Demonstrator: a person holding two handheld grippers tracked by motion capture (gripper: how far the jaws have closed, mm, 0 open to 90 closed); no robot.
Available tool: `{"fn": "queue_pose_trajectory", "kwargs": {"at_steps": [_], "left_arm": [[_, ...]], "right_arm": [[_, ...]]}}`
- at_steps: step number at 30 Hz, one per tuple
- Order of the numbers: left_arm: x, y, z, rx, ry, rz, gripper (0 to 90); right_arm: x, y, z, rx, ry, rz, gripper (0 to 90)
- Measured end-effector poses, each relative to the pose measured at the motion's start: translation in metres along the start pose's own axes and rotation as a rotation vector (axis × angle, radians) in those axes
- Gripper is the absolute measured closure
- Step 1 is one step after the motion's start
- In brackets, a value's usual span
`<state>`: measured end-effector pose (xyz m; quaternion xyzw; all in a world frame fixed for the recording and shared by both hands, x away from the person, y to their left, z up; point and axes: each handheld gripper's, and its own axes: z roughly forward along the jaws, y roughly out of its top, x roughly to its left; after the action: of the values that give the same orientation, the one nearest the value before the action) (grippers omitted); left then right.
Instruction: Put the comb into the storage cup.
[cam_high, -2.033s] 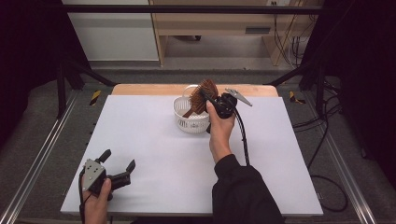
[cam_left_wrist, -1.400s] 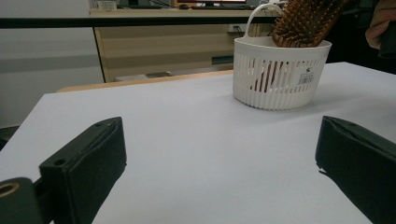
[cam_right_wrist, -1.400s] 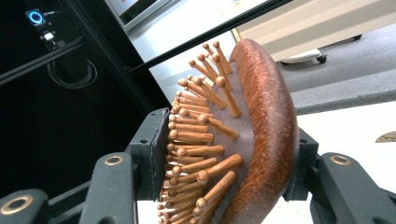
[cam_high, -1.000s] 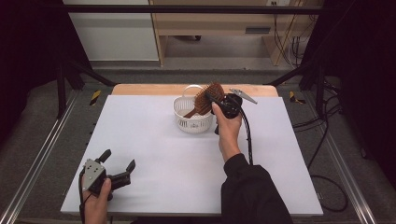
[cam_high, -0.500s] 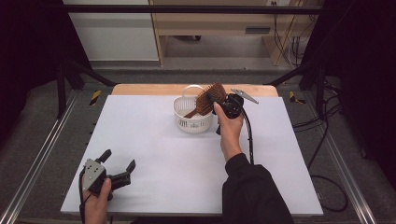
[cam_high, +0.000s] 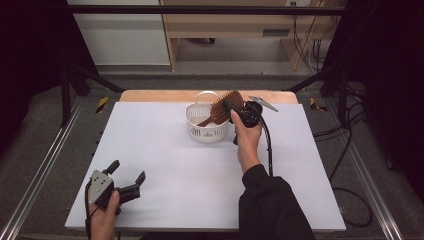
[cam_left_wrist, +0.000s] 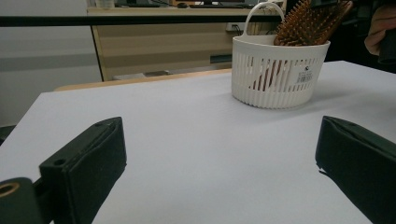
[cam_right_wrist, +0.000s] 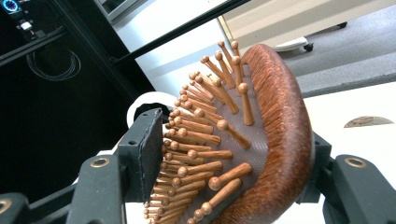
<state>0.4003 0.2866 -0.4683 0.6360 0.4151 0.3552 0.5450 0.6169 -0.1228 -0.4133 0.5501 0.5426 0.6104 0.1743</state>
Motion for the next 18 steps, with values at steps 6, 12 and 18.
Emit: {"fn": "queue_pose_trajectory", "kwargs": {"at_steps": [6, 12, 18], "left_arm": [[-0.0004, 0.0000, 0.0003, 0.001, -0.002, 0.002, 2.0], [-0.0002, 0.0000, 0.0002, 0.001, -0.001, 0.002, 2.0], [-0.0002, 0.0001, 0.0002, 0.001, -0.002, 0.003, 2.0]], "right_arm": [[-0.0024, -0.0008, 0.0000, -0.003, -0.003, 0.006, 37.9], [-0.0024, -0.0008, 0.0002, -0.001, -0.004, 0.005, 37.7], [-0.0025, -0.0011, 0.0000, 0.001, -0.007, 0.011, 37.4]]}}
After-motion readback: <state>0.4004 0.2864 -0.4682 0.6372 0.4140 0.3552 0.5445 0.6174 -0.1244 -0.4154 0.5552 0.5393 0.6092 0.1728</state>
